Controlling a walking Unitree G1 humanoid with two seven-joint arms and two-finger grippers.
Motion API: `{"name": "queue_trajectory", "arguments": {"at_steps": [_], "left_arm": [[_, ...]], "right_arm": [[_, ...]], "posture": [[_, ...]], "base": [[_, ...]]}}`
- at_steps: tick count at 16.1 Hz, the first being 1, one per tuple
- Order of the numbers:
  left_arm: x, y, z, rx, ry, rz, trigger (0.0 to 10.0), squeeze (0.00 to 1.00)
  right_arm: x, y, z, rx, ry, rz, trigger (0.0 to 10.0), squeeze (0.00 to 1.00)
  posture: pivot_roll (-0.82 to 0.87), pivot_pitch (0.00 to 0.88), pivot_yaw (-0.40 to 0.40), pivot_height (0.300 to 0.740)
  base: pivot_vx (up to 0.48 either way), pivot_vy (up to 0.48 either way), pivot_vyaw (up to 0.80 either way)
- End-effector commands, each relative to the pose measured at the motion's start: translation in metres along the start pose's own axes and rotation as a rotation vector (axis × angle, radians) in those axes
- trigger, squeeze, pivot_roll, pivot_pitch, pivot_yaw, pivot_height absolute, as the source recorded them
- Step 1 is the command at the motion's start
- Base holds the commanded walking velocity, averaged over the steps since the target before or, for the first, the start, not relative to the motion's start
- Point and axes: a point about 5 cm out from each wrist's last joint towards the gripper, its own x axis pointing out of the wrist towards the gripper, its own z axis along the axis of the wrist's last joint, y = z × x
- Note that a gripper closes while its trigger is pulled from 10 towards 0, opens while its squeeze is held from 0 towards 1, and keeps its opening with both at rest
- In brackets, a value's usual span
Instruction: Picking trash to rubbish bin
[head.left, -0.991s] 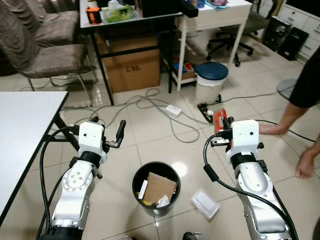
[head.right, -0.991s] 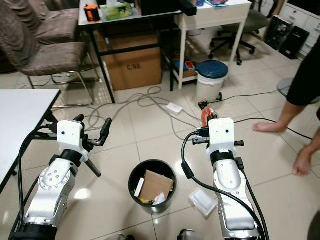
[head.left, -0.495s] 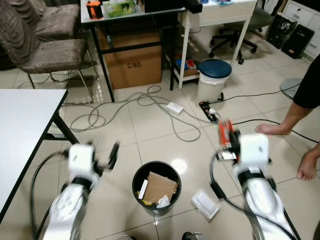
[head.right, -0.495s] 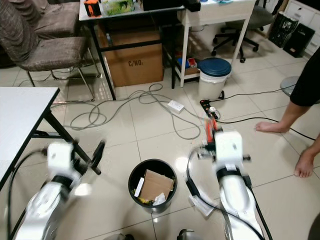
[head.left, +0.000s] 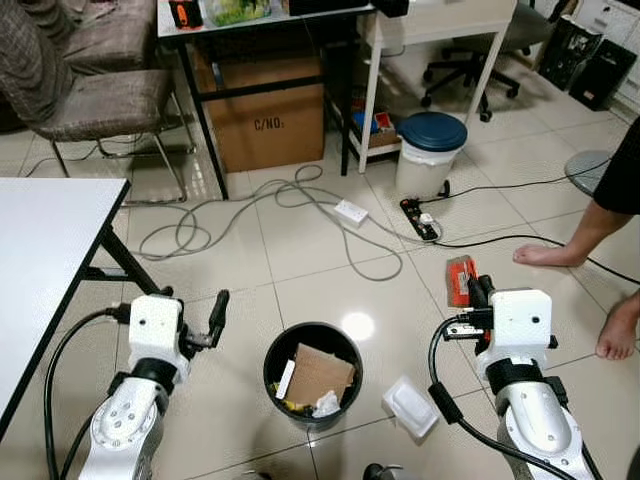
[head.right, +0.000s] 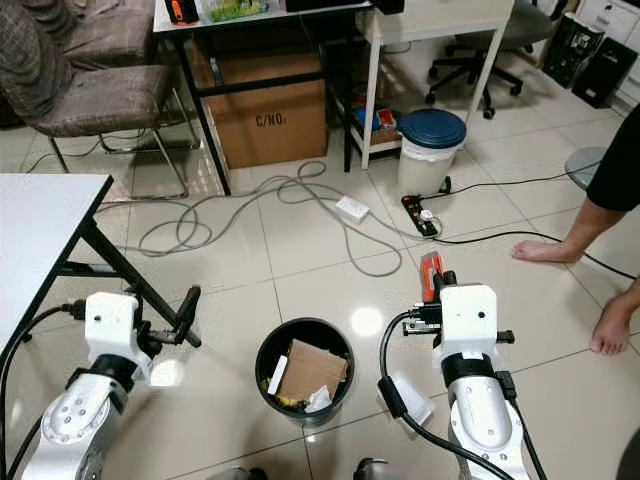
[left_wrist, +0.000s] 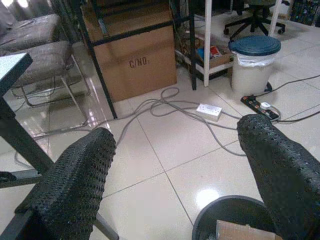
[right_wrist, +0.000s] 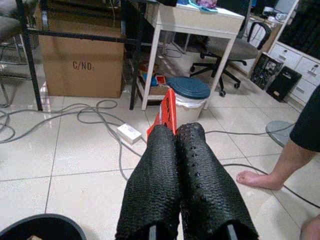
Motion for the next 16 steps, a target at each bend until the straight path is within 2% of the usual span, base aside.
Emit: {"name": "queue_trajectory", "arguments": {"at_steps": [1, 4, 6, 8, 9, 11, 13, 16], "left_arm": [[-0.001, -0.001, 0.003, 0.016, 0.001, 0.001, 10.0, 0.0], [-0.003, 0.009, 0.012, 0.041, -0.005, 0.021, 10.0, 0.0], [-0.004, 0.016, 0.003, 0.051, 0.013, 0.032, 10.0, 0.0], [-0.001, 0.006, 0.006, 0.059, 0.004, 0.008, 10.0, 0.0], [0.009, -0.005, 0.012, 0.061, -0.021, -0.037, 10.0, 0.0], [0.019, -0.012, 0.014, 0.063, -0.032, -0.058, 10.0, 0.0], [0.031, -0.012, 0.022, 0.063, -0.056, -0.086, 10.0, 0.0], [0.035, -0.017, 0.022, 0.078, -0.065, -0.119, 10.0, 0.0]], "right_arm": [[-0.001, 0.001, 0.003, 0.01, -0.004, 0.002, 10.0, 0.0], [0.001, 0.01, 0.005, 0.021, -0.002, 0.033, 10.0, 0.0], [0.002, 0.009, 0.006, 0.021, -0.001, 0.045, 10.0, 0.0], [0.005, -0.006, 0.005, 0.007, 0.002, 0.017, 10.0, 0.0], [0.008, -0.014, 0.006, -0.002, -0.011, -0.035, 10.0, 0.0], [0.01, -0.021, 0.006, 0.0, -0.017, -0.064, 10.0, 0.0], [0.011, -0.018, 0.008, 0.009, -0.023, -0.105, 10.0, 0.0], [0.016, -0.011, 0.009, 0.026, -0.03, -0.098, 10.0, 0.0]], "posture": [[-0.08, 0.111, 0.048, 0.74], [-0.04, 0.153, 0.025, 0.74], [-0.03, 0.161, 0.019, 0.74], [-0.04, 0.155, 0.029, 0.74], [-0.07, 0.121, 0.053, 0.74], [-0.08, 0.115, 0.074, 0.74], [-0.12, 0.119, 0.083, 0.74], [-0.12, 0.122, 0.083, 0.74]], "base": [[0.0, 0.0, 0.0], [0.0, 0.0, 0.0], [0.0, 0.0, 0.0], [0.0, 0.0, 0.0], [0.0, 0.0, 0.0], [0.0, 0.0, 0.0], [0.0, 0.0, 0.0], [0.0, 0.0, 0.0]]}}
